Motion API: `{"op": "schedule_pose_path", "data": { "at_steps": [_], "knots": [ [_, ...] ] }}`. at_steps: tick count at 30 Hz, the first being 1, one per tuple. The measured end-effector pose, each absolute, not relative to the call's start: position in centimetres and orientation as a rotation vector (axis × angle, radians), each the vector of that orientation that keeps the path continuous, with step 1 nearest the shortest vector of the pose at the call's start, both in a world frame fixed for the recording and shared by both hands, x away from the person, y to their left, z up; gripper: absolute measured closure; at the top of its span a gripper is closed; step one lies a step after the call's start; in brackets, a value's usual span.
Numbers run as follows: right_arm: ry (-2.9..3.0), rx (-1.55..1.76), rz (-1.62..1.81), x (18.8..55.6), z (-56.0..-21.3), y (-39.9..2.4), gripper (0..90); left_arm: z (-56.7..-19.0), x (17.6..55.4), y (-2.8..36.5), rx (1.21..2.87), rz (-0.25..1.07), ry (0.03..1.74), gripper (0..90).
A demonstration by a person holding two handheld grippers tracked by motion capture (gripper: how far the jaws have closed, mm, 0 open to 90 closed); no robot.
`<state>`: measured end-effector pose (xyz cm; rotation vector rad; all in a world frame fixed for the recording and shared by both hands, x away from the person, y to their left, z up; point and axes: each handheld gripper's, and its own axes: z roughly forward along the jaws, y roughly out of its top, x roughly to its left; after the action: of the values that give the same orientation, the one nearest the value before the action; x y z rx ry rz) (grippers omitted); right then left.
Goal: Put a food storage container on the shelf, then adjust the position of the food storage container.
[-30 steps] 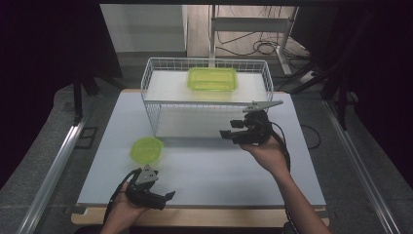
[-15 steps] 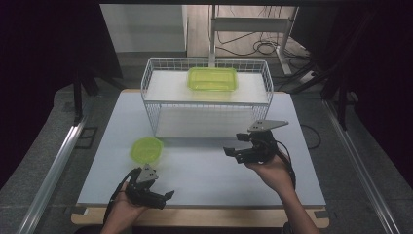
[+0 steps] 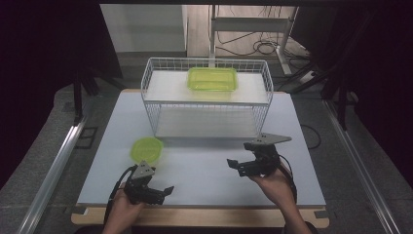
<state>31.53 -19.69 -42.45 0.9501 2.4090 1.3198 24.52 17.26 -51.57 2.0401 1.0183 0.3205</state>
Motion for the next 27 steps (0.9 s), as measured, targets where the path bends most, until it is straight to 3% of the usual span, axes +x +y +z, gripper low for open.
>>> {"op": "schedule_pose_path", "data": {
  "at_steps": [5, 21, 27],
  "knots": [
    [2.393, 0.939, 1.330, 30.8, -43.2, -19.8, 6.7, -51.5, 24.5, 17.2, 2.035, 0.315, 0.995, 3.5],
    [2.444, 0.902, 1.227, 29.1, -49.3, -20.0, 6.4, -51.8, 24.4, 16.8, 2.093, 0.369, 0.990, 1.9],
    [2.451, 0.907, 1.203, 29.3, -49.6, -20.1, 6.5, -51.2, 24.6, 17.2, 2.005, 0.279, 0.992, 2.6]
  ]
}}
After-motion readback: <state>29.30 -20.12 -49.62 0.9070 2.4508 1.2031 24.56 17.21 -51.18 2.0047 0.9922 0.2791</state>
